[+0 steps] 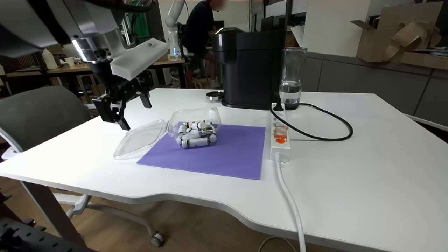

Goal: Pick up the bottle, put it in the bowl and close it

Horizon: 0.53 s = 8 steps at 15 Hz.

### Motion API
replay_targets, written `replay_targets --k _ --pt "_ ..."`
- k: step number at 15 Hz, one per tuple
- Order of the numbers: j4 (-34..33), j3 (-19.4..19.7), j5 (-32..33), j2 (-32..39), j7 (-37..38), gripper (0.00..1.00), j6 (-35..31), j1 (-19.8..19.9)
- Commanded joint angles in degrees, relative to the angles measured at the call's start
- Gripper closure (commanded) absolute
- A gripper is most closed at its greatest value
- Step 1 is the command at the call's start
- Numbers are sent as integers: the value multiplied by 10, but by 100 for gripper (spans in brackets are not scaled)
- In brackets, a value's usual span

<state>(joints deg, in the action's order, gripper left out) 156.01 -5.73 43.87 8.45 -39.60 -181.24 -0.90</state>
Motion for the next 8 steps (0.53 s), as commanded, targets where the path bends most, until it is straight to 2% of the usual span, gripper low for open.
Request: replay_targets --k 1,8 --pt "5 4 8 -4 -14 0 -4 -3" --pt "30 9 26 3 -68 0 -24 2"
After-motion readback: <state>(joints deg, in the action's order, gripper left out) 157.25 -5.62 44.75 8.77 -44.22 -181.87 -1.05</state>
